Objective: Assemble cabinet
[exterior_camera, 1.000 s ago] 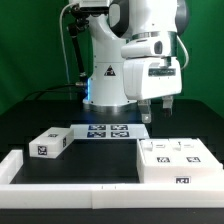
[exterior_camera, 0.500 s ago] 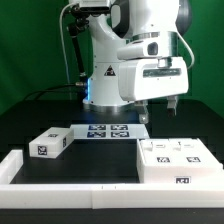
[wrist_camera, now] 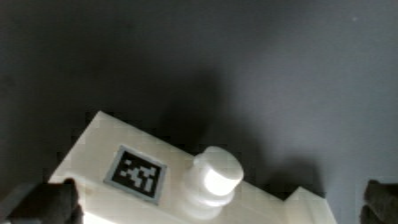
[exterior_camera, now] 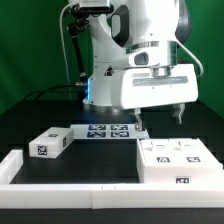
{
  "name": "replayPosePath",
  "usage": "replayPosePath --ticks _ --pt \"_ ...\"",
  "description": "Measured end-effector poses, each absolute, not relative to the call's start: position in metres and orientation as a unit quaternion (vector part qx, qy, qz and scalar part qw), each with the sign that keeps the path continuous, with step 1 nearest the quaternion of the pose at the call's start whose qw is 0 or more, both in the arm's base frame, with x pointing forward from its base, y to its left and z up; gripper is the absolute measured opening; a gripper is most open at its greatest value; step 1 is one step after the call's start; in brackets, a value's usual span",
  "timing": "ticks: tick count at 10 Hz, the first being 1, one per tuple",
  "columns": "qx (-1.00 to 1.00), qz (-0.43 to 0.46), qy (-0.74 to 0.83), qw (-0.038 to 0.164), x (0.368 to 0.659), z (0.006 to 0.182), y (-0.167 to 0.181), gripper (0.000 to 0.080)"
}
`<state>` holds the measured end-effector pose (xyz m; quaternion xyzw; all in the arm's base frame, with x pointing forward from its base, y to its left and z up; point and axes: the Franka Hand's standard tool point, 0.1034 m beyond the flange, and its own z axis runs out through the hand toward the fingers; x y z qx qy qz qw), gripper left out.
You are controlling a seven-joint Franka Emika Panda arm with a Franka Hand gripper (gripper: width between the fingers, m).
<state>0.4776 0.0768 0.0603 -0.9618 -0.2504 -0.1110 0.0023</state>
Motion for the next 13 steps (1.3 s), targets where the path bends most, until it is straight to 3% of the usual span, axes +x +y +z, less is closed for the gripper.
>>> replayPosePath --ticks 6,13 --pt "-0.989 -0.101 -0.107 0.023 0.483 0.051 0.078 0.0797" --pt "-0.992 -0.096 -0.078 0.030 0.496 0.035 0.081 0.0797"
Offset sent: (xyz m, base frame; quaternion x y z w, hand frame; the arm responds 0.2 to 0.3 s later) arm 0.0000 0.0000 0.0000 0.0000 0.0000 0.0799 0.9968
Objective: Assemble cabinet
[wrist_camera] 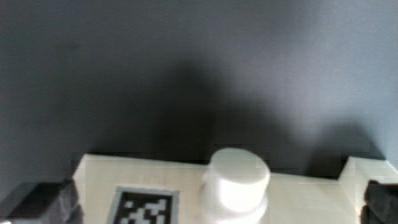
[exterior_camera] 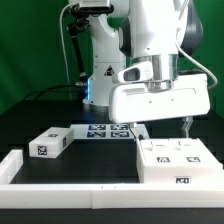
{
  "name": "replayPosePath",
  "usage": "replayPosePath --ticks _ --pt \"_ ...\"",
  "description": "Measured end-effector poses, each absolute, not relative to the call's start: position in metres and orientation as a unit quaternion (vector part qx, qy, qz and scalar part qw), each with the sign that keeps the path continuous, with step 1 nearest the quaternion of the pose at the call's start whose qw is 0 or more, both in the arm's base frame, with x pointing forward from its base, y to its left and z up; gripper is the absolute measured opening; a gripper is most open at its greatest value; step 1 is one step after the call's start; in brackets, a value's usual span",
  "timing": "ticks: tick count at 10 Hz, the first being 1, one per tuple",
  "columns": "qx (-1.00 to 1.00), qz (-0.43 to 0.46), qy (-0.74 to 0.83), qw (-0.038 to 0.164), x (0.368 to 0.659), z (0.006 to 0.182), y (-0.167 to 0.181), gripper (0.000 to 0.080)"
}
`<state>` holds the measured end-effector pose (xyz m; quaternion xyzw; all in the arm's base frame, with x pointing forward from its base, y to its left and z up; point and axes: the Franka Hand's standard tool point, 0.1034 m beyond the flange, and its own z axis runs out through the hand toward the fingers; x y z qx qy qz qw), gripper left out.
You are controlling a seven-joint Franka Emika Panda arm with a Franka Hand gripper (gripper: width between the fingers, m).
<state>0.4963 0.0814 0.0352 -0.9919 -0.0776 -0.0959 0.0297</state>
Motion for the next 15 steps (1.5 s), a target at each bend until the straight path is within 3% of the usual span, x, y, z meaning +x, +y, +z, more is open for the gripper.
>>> replayPosePath --ticks 5,9,10,11,12,15 --pt "-0.992 -0.092 -0.077 0.030 0.497 0.009 0.080 0.0797" --pt "-0.991 -0.099 -0.081 0.031 0.498 0.006 0.082 0.0797" --pt "-0.991 -0.099 -0.082 0.031 0.498 0.005 0.079 0.0702" --pt "-0.991 -0.100 -0.082 0.030 0.498 0.005 0.079 0.0521" --pt "-0.991 -0.101 -0.083 0.030 0.498 0.005 0.080 0.0521" --pt "-0.990 -0.102 -0.089 0.030 0.494 0.004 0.081 0.0074"
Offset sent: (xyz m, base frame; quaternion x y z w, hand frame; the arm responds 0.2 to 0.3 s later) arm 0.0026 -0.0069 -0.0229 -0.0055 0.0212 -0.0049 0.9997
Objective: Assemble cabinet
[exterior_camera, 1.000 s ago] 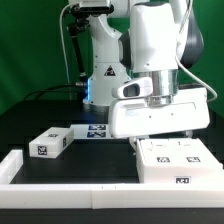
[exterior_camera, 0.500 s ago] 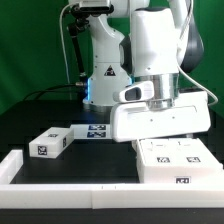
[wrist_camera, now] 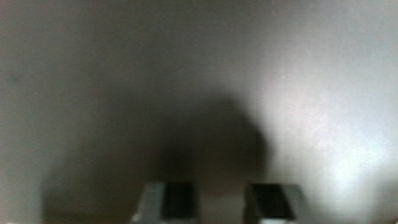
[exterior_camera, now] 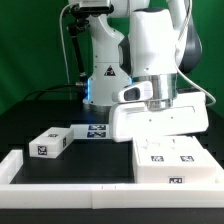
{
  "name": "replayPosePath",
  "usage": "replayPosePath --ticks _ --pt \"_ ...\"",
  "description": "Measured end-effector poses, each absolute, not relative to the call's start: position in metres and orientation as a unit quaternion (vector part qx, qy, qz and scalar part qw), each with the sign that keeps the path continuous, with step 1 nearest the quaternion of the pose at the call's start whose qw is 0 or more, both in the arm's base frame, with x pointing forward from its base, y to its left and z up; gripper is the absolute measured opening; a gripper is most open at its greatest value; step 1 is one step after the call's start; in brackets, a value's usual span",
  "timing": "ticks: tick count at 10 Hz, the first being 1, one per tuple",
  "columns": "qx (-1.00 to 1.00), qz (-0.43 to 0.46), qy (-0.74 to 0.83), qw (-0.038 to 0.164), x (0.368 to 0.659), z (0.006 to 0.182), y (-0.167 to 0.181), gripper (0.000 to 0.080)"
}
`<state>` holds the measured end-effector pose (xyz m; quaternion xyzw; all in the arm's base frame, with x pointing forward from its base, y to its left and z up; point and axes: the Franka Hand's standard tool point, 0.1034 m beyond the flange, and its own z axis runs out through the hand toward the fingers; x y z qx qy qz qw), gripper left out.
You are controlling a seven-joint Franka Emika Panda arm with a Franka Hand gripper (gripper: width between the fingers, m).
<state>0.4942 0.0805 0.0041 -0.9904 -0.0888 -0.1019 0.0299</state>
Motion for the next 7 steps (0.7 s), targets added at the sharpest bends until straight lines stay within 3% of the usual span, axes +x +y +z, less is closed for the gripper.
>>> replayPosePath --ticks 4,7 --pt "-0.988 -0.102 -0.112 0.025 0.490 0.009 0.075 0.0003" --pt "-0.986 -0.097 -0.136 0.020 0.486 0.048 0.068 0.0002"
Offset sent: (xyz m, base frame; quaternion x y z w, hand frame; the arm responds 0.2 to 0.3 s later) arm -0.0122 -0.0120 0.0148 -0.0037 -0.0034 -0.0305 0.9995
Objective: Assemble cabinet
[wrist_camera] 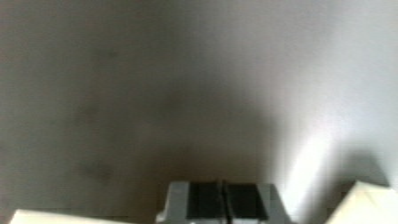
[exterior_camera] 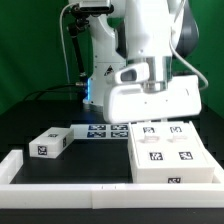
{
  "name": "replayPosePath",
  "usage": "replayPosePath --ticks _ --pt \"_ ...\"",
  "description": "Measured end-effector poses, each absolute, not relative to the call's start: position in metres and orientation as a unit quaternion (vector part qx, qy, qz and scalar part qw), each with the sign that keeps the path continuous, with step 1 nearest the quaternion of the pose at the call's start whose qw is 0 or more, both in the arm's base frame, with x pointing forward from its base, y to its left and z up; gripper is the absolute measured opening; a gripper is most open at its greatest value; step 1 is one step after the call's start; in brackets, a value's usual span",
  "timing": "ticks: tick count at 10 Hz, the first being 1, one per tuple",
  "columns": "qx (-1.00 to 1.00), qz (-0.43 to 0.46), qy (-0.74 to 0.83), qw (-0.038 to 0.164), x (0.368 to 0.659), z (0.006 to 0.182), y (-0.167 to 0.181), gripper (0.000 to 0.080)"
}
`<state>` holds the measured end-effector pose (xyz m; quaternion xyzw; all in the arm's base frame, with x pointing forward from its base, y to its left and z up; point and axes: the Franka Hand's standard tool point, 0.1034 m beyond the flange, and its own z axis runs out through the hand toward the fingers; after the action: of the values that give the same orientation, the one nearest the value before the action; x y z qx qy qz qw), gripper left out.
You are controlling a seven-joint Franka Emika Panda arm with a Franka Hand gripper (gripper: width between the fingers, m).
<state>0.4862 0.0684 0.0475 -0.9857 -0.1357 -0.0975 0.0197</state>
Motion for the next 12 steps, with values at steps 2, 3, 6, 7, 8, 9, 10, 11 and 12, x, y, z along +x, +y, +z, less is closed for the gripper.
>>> replayPosePath --ticks 2,3,6,7,8,9,10,11,12 --pt "-0.985 -0.094 -0.144 0.017 0.485 0.075 0.067 0.0002" --pt "-0.984 -0.097 -0.148 0.016 0.489 0.092 0.065 0.0002" --pt "-0.983 -0.105 -0.151 0.015 0.504 0.110 0.067 0.0002" --pt "-0.982 -0.109 -0.152 0.016 0.499 0.101 0.071 0.0002" --pt "-0.983 -0.103 -0.154 0.016 0.497 0.097 0.071 0.0002" --pt "-0.983 -0.104 -0.153 0.016 0.498 0.098 0.071 0.0126" --pt "-0.983 -0.103 -0.153 0.016 0.498 0.098 0.071 0.0261" --pt "-0.986 -0.099 -0.132 0.019 0.494 0.094 0.072 0.0261" --pt "-0.991 -0.085 -0.096 0.023 0.486 0.081 0.075 0.0451"
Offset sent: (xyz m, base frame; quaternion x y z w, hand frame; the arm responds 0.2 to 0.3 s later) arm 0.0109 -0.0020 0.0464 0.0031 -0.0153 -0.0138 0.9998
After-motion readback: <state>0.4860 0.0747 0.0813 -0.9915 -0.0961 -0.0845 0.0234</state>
